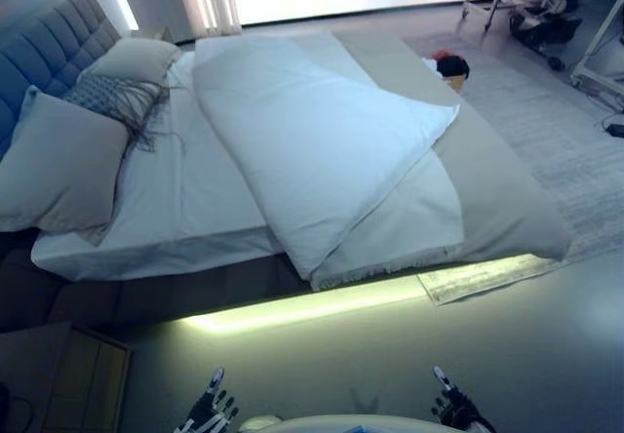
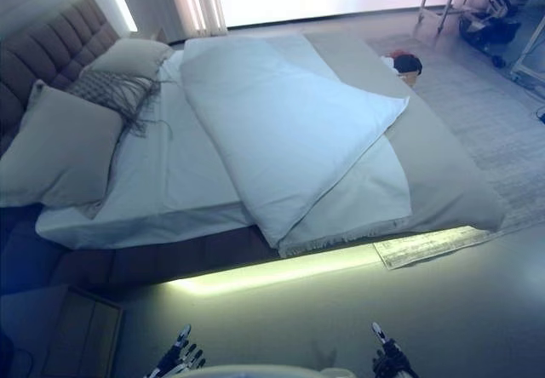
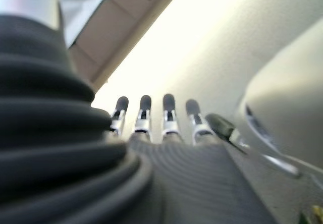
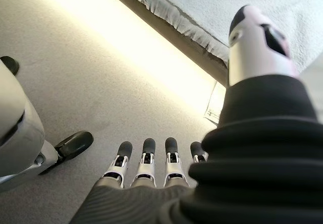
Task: Make the bed neatly
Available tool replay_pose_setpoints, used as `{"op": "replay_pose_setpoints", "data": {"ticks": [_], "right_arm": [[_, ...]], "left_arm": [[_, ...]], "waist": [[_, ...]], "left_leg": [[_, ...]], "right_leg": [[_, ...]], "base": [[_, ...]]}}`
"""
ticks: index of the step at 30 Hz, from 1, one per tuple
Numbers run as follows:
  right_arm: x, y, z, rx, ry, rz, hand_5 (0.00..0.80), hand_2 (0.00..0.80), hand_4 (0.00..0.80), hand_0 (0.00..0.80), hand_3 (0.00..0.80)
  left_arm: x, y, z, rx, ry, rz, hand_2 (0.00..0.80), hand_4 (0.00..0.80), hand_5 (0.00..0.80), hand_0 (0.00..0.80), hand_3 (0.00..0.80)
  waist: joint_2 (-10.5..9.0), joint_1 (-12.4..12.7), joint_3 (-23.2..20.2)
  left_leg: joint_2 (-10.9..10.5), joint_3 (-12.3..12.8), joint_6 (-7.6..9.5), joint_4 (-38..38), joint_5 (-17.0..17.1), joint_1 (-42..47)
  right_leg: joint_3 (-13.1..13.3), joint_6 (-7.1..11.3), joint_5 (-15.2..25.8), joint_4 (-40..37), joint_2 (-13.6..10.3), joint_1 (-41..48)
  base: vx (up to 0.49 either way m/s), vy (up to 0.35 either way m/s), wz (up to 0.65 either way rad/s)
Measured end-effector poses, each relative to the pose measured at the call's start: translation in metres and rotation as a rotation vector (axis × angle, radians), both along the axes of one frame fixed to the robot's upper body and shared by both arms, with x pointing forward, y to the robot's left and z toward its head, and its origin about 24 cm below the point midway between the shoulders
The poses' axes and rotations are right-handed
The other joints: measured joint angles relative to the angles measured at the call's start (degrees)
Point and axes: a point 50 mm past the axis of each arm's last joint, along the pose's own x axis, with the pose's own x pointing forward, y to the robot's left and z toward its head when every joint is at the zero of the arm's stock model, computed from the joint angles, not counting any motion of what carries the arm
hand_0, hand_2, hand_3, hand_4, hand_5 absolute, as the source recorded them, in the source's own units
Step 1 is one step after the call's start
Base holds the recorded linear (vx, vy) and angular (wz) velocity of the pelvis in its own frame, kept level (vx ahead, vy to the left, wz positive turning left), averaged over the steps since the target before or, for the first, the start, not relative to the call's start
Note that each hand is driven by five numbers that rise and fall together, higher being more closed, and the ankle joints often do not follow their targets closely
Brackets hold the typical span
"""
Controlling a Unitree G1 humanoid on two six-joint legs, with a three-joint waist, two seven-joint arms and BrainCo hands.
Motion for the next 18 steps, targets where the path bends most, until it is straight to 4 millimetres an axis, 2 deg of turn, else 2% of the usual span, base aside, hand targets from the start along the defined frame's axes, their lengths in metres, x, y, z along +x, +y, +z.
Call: {"op": "replay_pose_setpoints", "data": {"ticks": [1,2,3,4,5,6,8,9,11,14,16,18], "right_arm": [[0.009,0.002,0.001,-0.001,-0.007,0.033,0.0,0.0,0.0,0.0,0.0],[0.016,0.003,0.003,-0.006,-0.016,0.054,0.0,0.0,0.0,0.0,0.0],[0.018,0.001,0.003,-0.012,-0.018,0.059,0.0,0.0,0.0,0.0,0.0],[0.015,-0.002,0.004,-0.022,-0.004,0.061,0.0,0.0,0.0,0.0,0.0],[0.009,-0.006,0.003,-0.027,0.026,0.062,0.0,0.0,0.0,0.0,0.0],[0.002,-0.009,0.002,-0.031,0.06,0.072,0.0,0.0,0.0,0.0,0.0],[0.001,-0.011,0.002,-0.031,0.071,0.1,0.0,0.0,0.0,0.0,0.0],[0.001,-0.01,0.002,-0.022,0.074,0.106,0.0,0.0,0.0,0.0,0.0],[0.002,-0.007,0.001,-0.005,0.066,0.112,0.0,0.0,0.0,0.0,0.0],[-0.003,-0.009,0.001,-0.001,0.073,0.106,0.0,0.0,0.0,0.0,0.0],[-0.007,-0.01,0.0,-0.008,0.09,0.114,0.0,0.0,0.0,0.0,0.0],[-0.019,-0.011,-0.002,-0.002,0.122,0.093,0.0,0.0,0.0,0.0,0.0]], "left_arm": [[0.003,0.004,0.001,0.006,-0.004,0.01,0.0,0.0,0.0,0.0,0.0],[0.004,0.006,0.002,0.01,-0.007,0.019,0.0,0.0,0.0,0.0,0.0],[0.002,0.006,0.001,0.007,-0.004,0.025,0.0,0.0,0.0,0.0,0.0],[0.009,0.006,0.003,0.005,-0.028,0.036,0.0,0.0,0.0,0.0,0.0],[0.016,0.005,0.004,-0.002,-0.056,0.037,0.0,0.0,0.0,0.0,0.0],[0.015,0.003,0.004,-0.012,-0.058,0.035,0.0,0.0,0.0,0.0,0.0],[0.011,0.0,0.002,-0.02,-0.044,0.037,0.0,0.0,0.0,0.0,0.0],[0.009,-0.001,0.001,-0.022,-0.037,0.034,0.0,0.0,0.0,0.0,0.0],[0.009,-0.005,0.0,-0.03,-0.03,0.021,0.0,0.0,0.0,0.0,0.0],[0.004,-0.007,-0.001,-0.036,-0.014,0.03,0.0,0.0,0.0,0.0,0.0],[0.002,-0.005,-0.001,-0.03,-0.012,0.036,0.0,0.0,0.0,0.0,0.0],[0.003,-0.002,0.0,-0.028,-0.019,0.063,0.0,0.0,0.0,0.0,0.0]], "waist": [[-1.52,0.0,0.8],[-2.78,0.0,1.3],[-2.79,0.4,1.5],[-2.48,0.4,2.3],[-2.67,0.8,3.1],[-1.99,1.5,3.4],[0.2,1.5,4.4],[0.99,1.6,4.8],[2.09,3.1,5.7],[1.6,5.8,6.3],[1.58,6.2,6.0],[1.52,6.1,4.9]], "left_leg": [[0.1,-0.9,-2.32,5.9,1.6,-3.7],[0.2,-1.9,-3.35,10.0,3.7,-6.3],[0.3,-2.9,-3.32,12.5,5.3,-7.5],[1.0,-5.0,-3.69,19.0,6.5,-10.8],[0.7,-5.9,-4.31,21.7,5.5,-13.2],[0.8,-4.2,-4.47,18.5,4.8,-13.4],[1.6,0.3,-4.23,6.5,5.1,-13.1],[2.1,1.4,-4.18,-0.6,5.6,-13.1],[3.0,1.2,-4.1,-12.9,7.0,-13.2],[3.6,1.8,-3.4,-12.0,7.7,-14.0],[3.4,3.3,-2.48,-11.8,8.2,-12.7],[2.5,3.2,-1.15,-12.2,9.2,-10.2]], "right_leg": [[0.4,-0.73,-1.2,3.6,-1.0,-2.6],[0.8,-1.35,-1.6,4.8,-1.7,-3.6],[1.3,-2.1,-1.5,4.5,-1.4,-3.3],[1.8,-3.14,-1.4,4.3,-0.7,-2.5],[1.9,-3.89,-1.1,3.7,-0.7,-1.5],[2.2,-4.13,-1.0,3.0,-0.4,-1.0],[2.3,-5.17,-0.5,2.2,1.8,-0.8],[2.3,-5.76,-0.1,1.3,3.3,-0.5],[3.0,-6.66,0.4,0.1,6.1,-0.3],[4.4,-6.54,0.0,-1.5,6.7,2.1],[4.4,-5.7,-0.5,-3.2,6.4,5.0],[4.7,-4.14,-1.7,-4.7,5.8,7.8]], "base": [[0.083,-0.137,-0.37],[0.126,-0.078,-0.27],[0.202,-0.028,-0.07],[0.295,0.041,0.02],[0.382,0.09,-0.07],[0.399,0.129,-0.24],[0.405,0.173,-0.2],[0.374,0.193,-0.07],[0.356,0.215,-0.2],[0.414,0.266,-0.46],[0.492,0.274,-0.23],[0.38,0.228,-0.07]]}}
